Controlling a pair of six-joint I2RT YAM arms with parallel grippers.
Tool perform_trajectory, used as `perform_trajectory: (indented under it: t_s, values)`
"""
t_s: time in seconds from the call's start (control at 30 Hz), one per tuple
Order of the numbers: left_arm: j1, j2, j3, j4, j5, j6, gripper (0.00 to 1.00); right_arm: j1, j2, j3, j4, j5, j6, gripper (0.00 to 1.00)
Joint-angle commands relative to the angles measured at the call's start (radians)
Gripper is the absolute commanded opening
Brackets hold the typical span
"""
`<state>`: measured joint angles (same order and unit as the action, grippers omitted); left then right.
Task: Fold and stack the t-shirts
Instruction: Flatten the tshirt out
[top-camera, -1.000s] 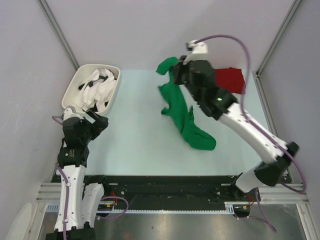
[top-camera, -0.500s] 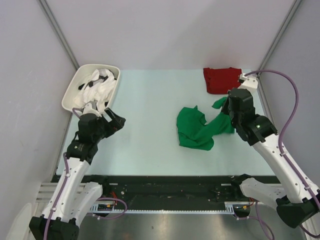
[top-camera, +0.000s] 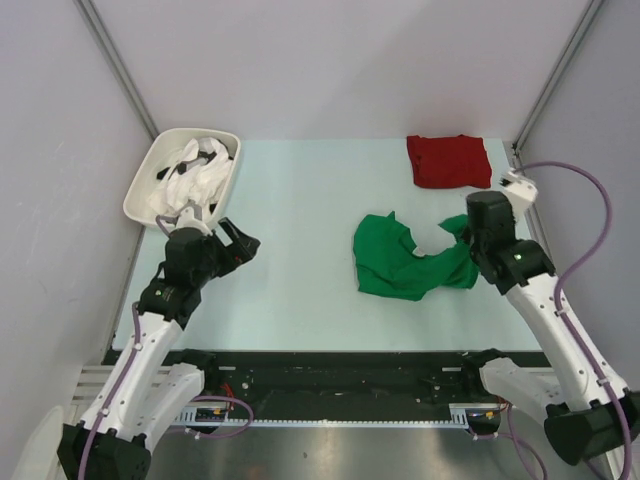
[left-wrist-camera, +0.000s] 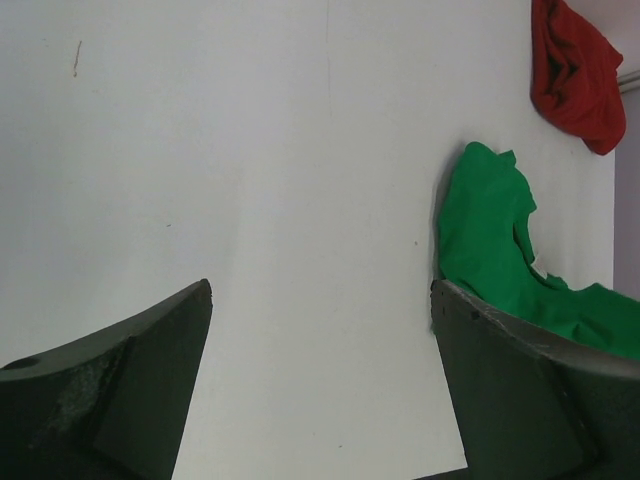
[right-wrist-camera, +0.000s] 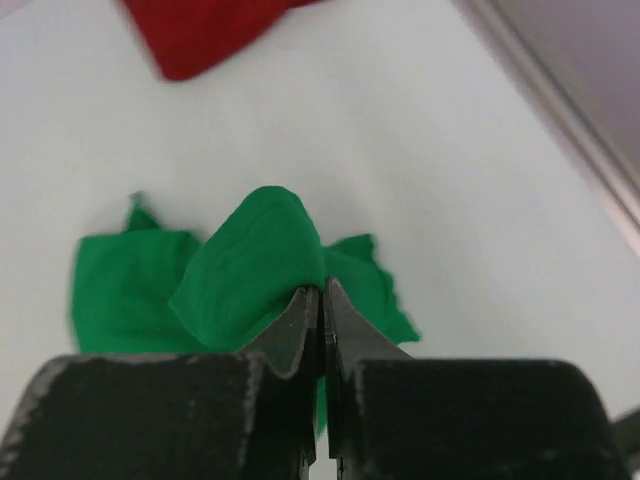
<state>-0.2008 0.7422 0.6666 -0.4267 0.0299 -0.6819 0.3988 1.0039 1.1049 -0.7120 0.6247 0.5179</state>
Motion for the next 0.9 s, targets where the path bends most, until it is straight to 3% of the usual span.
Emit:
perform_trajectory:
  t_s: [0.0,0.23,0.27,0.3,0.37,0.43,0.47,0.53,0.63,0.77,0.87]
  values:
    - [-0.026,0.02,0.002,0.059,0.005,-0.013,0.95,-0.292,-0.165,-0.095,-0.024,0.009,0.068,0.0]
    - [-0.089,0.055,0.002,0.1,-0.001,-0.034,0.95,-0.333,-0.214,-0.227,-0.107,-0.054,0.192,0.0]
    - [-0.1,0.062,-0.001,0.109,-0.007,-0.036,0.95,-0.334,-0.197,-0.247,-0.113,-0.086,0.205,0.24]
    - [-0.11,0.068,-0.002,0.111,-0.013,-0.039,0.95,-0.331,-0.174,-0.263,-0.119,-0.097,0.217,0.39]
    - [-0.138,0.08,-0.012,0.121,-0.022,-0.039,0.95,-0.327,-0.165,-0.27,-0.11,-0.143,0.218,0.61]
    - [-0.153,0.091,-0.018,0.128,-0.025,-0.042,0.95,-0.313,-0.201,-0.267,-0.055,-0.184,0.208,0.73]
    - [-0.158,0.092,-0.021,0.132,-0.027,-0.042,0.95,-0.281,-0.221,-0.255,-0.032,-0.219,0.208,0.99]
    - [-0.17,0.098,-0.021,0.135,-0.027,-0.045,0.95,-0.23,-0.266,-0.252,0.073,-0.24,0.197,1.0]
    - [-0.181,0.12,-0.012,0.144,-0.027,-0.042,0.95,-0.141,-0.203,-0.235,0.218,-0.272,0.139,1.0]
    - [-0.184,0.186,0.014,0.158,-0.027,-0.033,0.95,-0.134,0.129,-0.169,0.338,-0.482,0.102,1.0]
    - [-0.184,0.227,0.043,0.158,-0.027,-0.03,0.95,-0.121,0.254,-0.148,0.457,-0.533,0.1,1.0]
